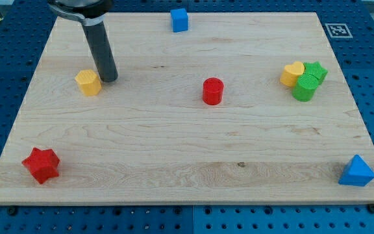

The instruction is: Point at the center left

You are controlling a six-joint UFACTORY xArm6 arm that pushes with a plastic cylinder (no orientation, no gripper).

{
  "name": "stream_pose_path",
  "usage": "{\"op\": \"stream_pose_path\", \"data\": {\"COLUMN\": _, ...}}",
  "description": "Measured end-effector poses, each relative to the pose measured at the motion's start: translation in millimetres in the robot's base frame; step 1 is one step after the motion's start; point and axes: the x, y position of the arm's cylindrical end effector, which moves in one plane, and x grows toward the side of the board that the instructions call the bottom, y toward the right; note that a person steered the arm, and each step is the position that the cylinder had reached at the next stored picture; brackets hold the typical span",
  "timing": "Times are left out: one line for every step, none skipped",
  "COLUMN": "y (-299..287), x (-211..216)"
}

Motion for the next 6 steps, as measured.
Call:
{"op": "stream_pose_path", "data": {"y": 6, "x": -20}}
{"op": "stream_pose_path", "data": {"y": -25, "x": -37}}
{"op": "stream_pose_path", "data": {"y": -114, "x": -37}}
{"op": "stream_pose_path", "data": {"y": -153, "x": -25}}
{"op": "stream_pose_path", "data": {"y": -144, "x": 4}}
{"op": "stream_pose_path", "data": {"y": -135, "x": 11}}
